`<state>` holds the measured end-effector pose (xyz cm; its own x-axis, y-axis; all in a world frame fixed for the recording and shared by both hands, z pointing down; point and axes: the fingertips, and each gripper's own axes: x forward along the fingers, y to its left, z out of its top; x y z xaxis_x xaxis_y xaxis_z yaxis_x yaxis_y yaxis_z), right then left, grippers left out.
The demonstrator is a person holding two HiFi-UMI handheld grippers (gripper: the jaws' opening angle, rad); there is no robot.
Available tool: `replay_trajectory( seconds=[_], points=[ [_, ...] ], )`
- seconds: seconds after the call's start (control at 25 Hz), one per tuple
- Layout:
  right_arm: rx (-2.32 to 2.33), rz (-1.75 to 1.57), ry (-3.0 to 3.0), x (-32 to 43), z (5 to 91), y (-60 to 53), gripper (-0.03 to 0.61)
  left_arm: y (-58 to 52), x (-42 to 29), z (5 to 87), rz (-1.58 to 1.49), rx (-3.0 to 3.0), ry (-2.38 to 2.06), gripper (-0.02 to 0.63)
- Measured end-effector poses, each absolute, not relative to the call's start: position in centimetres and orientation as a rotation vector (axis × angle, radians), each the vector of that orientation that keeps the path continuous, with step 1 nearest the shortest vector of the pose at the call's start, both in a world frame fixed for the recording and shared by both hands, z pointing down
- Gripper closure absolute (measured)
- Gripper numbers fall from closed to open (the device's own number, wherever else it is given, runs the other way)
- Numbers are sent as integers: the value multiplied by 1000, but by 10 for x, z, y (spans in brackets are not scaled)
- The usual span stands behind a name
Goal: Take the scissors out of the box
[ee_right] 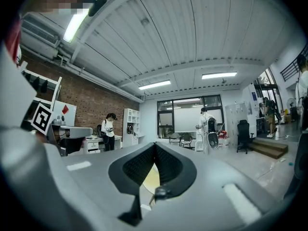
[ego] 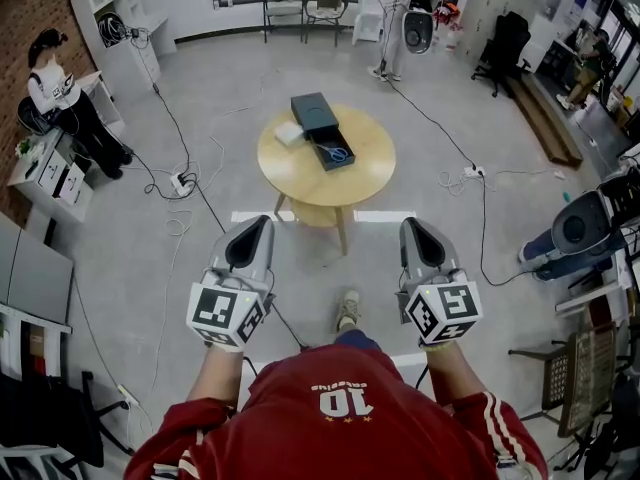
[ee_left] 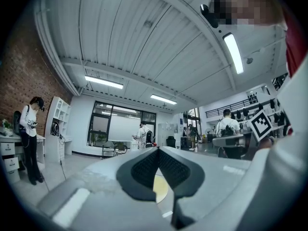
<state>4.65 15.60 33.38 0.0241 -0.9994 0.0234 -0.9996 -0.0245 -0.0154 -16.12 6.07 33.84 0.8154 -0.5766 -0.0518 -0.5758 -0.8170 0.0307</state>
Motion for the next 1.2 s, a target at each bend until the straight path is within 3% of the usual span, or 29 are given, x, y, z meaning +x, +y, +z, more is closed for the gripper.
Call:
replay_trajectory(
  seconds=[0.72,1.2],
  points=[
    [2232,58,-2208,69,343,136,578,39,-143,352,-77,2964,-948,611],
    [2157,87,-2298,104,352,50,578,-35,-98,366,-12,2936,-959,611]
  ],
)
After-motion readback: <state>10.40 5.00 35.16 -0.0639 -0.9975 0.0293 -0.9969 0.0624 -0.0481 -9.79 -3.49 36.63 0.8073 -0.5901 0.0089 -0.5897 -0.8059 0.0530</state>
